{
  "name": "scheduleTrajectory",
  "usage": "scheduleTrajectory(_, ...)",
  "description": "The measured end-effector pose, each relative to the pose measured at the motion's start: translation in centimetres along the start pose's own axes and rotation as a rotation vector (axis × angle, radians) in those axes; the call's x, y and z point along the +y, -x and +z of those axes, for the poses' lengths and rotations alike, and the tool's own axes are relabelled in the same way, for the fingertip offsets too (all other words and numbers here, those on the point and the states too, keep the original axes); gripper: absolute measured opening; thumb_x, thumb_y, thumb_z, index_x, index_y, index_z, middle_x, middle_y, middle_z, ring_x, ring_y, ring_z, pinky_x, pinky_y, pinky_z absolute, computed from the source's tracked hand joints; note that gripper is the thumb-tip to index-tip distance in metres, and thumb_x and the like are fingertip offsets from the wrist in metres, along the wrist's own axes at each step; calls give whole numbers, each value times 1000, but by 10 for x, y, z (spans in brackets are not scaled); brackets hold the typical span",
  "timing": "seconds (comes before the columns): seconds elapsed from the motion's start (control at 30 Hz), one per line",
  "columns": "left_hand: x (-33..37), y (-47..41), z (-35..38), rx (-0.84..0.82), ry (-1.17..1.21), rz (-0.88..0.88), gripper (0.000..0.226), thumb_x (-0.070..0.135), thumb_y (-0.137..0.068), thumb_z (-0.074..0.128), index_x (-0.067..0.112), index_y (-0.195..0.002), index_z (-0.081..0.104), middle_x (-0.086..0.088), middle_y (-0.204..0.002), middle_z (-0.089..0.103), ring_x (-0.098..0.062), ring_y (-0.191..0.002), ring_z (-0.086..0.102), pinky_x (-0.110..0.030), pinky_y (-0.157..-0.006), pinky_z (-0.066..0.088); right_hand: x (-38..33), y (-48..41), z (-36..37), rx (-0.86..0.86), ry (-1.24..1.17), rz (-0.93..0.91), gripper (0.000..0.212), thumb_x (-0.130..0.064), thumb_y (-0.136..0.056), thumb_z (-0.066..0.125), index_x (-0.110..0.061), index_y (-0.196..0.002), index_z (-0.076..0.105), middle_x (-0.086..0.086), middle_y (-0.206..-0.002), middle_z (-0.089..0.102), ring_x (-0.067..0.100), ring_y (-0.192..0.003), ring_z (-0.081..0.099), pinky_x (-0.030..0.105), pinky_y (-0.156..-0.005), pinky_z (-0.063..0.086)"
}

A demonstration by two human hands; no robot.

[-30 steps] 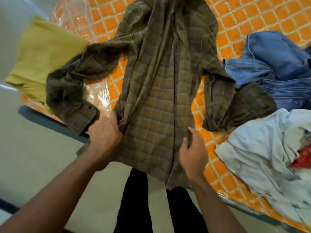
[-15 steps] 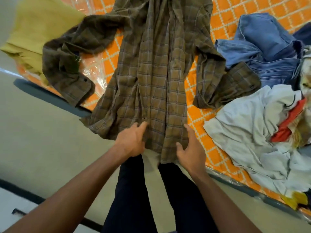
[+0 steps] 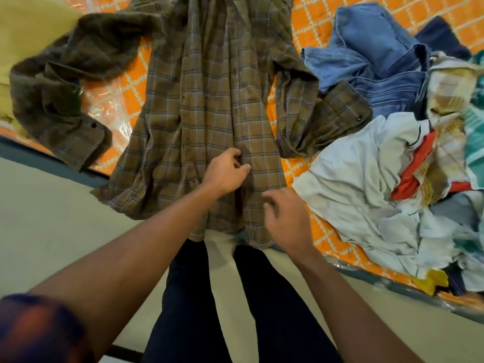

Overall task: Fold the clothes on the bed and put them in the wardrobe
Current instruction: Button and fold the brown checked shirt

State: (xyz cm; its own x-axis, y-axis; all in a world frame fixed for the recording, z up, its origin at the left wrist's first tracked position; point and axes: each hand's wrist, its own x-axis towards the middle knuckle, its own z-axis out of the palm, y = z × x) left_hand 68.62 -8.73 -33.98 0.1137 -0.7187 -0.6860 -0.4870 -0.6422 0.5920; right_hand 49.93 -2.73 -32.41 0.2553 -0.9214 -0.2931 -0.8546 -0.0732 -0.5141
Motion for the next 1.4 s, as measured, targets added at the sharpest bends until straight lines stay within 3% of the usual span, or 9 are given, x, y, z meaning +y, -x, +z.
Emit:
scheduleTrajectory(0.23,24,-31,25,170,221,-317,25,41,-91,69,19,-102,60,-1,-99,65,-23,-98,63,-31,-75,47,-30,-10,29,-305,215,200,75,-36,-89,68,-29,-152,28,3,-127,41,27,-112,49,44,-80,53)
scheduleTrajectory(0.37,36,-41,19,89,409,-418,56,44,-86,74,10,-127,53,-7,-123,61,-27,-114,57,-38,-92,47,-25,-8,26,-222,62,274,52,-20,-85,62,-28,-134,45,0,-120,58,29,-104,62,43,-79,53)
scheduleTrajectory(0.47,43,-39,18,136,238,-409,82,50,-86,72,13,-147,33,-9,-145,46,-32,-129,48,-47,-104,45,-20,-5,15,-127,-53,253,38,-18,-82,62,-25,-119,61,-4,-106,69,21,-92,66,36,-75,53)
scheduleTrajectory(0.6,40,-30,11,103,444,-395,52,36,-90,72,16,-132,49,-2,-125,59,-20,-107,58,-31,-84,51,-28,-3,3,-44,-507,187,27,-11,-75,61,-23,-97,70,-11,-70,58,9,-59,52,29,-57,43)
scheduleTrajectory(0.7,27,-20,-11,226,618,-212,19,20,-88,76,9,-98,64,-9,-97,72,-26,-87,68,-37,-70,59,-44,-8,10,-275,-544,179,28,-16,-76,61,-30,-99,68,-13,-69,59,7,-58,53,28,-59,44)
scheduleTrajectory(0.87,-19,-6,-38,408,66,-42,22,31,-90,72,20,-81,55,4,-78,61,-14,-72,59,-31,-60,47,-55,-32,38,-839,45,-7,14,-34,-88,62,-32,-99,70,-8,-100,72,19,-96,65,32,-76,54)
scheduleTrajectory(1.03,-43,-11,-53,156,-5,-103,32,30,-84,80,19,-74,51,3,-68,55,-15,-64,52,-30,-56,40,-71,-74,30,-665,-174,61,12,-29,-91,60,-28,-84,69,-8,-80,69,18,-84,67,33,-70,50)
scheduleTrajectory(1.23,0,-53,-79,66,513,-206,52,37,-90,73,28,-134,46,1,-113,61,-16,-100,60,-32,-75,51,-87,-181,-3,-87,-329,91,5,-26,-90,67,-28,-86,69,-14,-69,62,2,-68,61,27,-61,48)
scheduleTrajectory(1.4,49,-128,-99,13,737,-139,20,24,-94,68,31,-103,51,-2,-91,67,-10,-70,63,-26,-61,52,-111,-314,-23,202,-356,77,15,-25,-86,66,-30,-100,69,-7,-89,68,15,-84,64,37,-75,55)
